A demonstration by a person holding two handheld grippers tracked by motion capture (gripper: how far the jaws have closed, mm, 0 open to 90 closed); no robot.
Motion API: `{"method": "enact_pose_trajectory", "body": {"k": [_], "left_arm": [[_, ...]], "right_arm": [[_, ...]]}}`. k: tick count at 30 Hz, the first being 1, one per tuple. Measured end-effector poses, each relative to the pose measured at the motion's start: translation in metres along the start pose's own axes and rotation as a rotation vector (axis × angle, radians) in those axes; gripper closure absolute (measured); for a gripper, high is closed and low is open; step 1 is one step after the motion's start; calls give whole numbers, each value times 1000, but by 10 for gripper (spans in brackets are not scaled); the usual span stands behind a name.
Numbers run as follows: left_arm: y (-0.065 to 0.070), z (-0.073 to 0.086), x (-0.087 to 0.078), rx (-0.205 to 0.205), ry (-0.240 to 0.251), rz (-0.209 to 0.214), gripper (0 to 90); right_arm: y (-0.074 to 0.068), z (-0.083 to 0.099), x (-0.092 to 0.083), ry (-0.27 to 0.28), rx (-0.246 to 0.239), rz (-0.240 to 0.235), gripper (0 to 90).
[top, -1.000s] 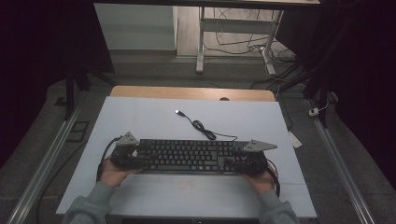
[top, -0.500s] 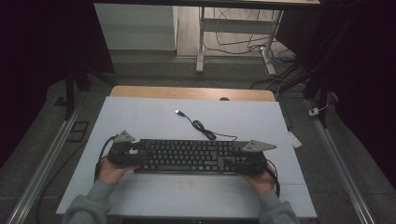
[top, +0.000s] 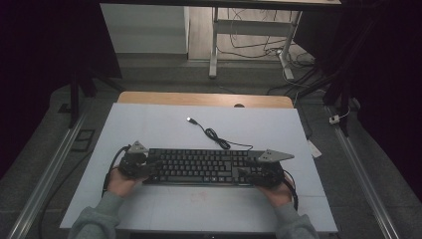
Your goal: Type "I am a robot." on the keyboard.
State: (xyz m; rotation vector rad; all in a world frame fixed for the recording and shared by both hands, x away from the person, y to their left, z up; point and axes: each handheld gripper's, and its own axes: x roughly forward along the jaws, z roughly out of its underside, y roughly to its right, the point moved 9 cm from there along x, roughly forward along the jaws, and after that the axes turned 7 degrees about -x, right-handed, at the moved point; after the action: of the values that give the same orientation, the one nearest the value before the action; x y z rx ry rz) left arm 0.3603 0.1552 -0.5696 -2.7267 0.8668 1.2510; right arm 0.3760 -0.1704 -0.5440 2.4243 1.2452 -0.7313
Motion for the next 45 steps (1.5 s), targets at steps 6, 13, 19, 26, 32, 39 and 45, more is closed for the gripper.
{"method": "enact_pose_trajectory", "body": {"k": [6,13,19,26,32,39,45], "left_arm": [[0,2,4,13,-18,0,846],[0,5,9,23,-45,-8,890],[0,7,12,28,-56,-11,890],[-2,9,15,27,-63,-21,889],[-2,9,16,24,-60,-23,889],[-1,10,19,34,-65,-29,891],[1,4,10,23,-6,-12,890]], "right_arm": [[-1,0,1,0,2,-5,513],[-1,0,1,-2,2,-6,512],[-1,1,2,-6,1,-3,512],[-1,1,2,-7,1,-2,511],[-1,1,2,-7,1,-2,511],[-1,1,2,-11,-3,0,510],[-1,1,2,-7,-2,-2,510]]}}
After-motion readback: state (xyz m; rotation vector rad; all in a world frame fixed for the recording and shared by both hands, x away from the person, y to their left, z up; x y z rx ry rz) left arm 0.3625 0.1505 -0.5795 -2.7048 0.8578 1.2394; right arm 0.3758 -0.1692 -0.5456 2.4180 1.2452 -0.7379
